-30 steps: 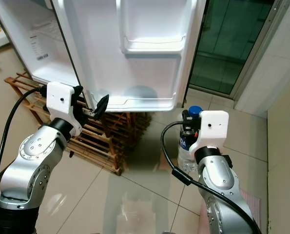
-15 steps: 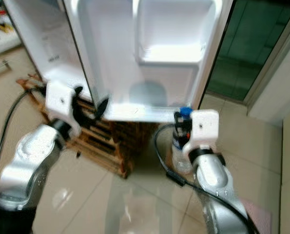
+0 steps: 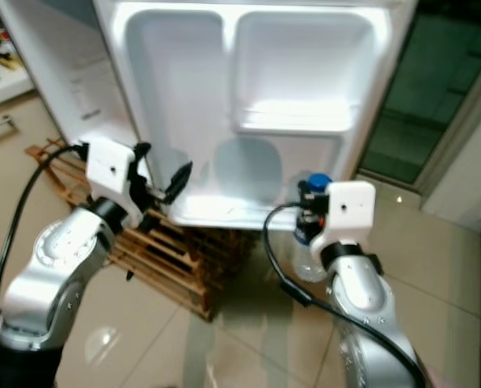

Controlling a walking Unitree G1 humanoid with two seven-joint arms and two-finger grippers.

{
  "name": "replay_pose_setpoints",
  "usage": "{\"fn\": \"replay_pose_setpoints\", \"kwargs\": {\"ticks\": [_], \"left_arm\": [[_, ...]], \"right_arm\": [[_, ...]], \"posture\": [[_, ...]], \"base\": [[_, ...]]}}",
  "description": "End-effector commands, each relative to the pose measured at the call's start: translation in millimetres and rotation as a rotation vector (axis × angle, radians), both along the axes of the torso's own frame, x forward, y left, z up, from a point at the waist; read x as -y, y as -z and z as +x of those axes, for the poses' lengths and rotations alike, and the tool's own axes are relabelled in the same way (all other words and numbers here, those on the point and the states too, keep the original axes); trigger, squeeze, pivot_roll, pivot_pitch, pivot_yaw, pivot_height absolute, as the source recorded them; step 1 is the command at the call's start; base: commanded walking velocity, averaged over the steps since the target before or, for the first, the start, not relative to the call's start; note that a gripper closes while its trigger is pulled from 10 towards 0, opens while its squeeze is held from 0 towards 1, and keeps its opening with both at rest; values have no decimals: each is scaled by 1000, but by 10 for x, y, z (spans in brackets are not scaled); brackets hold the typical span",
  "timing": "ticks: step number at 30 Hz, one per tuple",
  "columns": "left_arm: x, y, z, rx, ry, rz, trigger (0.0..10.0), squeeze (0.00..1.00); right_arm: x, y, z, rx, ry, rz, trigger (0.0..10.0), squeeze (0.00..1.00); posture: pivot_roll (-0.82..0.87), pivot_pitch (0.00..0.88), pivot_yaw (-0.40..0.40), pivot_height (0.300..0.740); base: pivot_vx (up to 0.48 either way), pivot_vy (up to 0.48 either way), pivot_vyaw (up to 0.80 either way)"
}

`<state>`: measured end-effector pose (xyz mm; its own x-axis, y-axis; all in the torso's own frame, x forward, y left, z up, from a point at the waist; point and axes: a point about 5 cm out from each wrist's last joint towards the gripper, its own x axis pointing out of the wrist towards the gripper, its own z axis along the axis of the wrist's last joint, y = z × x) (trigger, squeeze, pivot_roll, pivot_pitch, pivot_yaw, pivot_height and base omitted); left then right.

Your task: Restocking fridge

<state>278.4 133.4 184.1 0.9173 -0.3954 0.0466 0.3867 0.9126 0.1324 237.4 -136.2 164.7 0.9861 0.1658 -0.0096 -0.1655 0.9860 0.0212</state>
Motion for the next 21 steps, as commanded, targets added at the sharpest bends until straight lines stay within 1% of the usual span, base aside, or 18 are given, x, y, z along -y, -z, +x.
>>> {"fn": "replay_pose_setpoints", "kwargs": {"ticks": [1, 5, 6, 9, 12, 14, 15, 17, 21], "left_arm": [[67, 12, -21, 0, 35, 10, 10000, 0], [80, 23, -43, 4, 52, 10, 10000, 0], [99, 9, -52, 16, 69, -2, 10000, 0], [112, 13, -56, 7, 79, -6, 10000, 0], [144, 35, -75, 7, 111, 17, 10000, 0], [154, 55, -89, -1, 122, 24, 10000, 0], [159, 69, -98, -10, 128, 17, 10000, 0], [162, 69, -104, -10, 136, 9, 10000, 0], [186, 71, -121, -8, 163, 10, 10000, 0]], "right_arm": [[73, -96, -12, 56, 26, -9, 10000, 0], [90, -111, -12, 67, 29, 5, 10000, 0], [94, -155, -3, 95, 29, 18, 10000, 0], [93, -186, 10, 117, 26, 29, 10000, 0], [94, -220, 31, 148, 14, 57, 10000, 0], [101, -272, 48, 184, 8, 78, 10000, 0], [109, -347, 61, 228, 2, 96, 10000, 0], [111, -435, 69, 280, -11, 106, 10000, 0], [121, -536, 77, 343, -27, 131, 10000, 0]], "posture": [[-52, 2, 26, 740], [-54, 5, 22, 740], [-53, 6, 20, 740], [-53, 7, 19, 740], [-51, 9, 16, 740], [-51, 9, 15, 740], [-54, 9, 15, 740], [-55, 11, 13, 740], [-56, 12, 7, 740]], "base": [[0, 0, 0], [0, 0, 0], [0, 0, 0], [0, 0, 0], [0, 0, 0], [0, 0, 0], [0, 0, 0], [0, 0, 0], [0, 0, 0]]}}
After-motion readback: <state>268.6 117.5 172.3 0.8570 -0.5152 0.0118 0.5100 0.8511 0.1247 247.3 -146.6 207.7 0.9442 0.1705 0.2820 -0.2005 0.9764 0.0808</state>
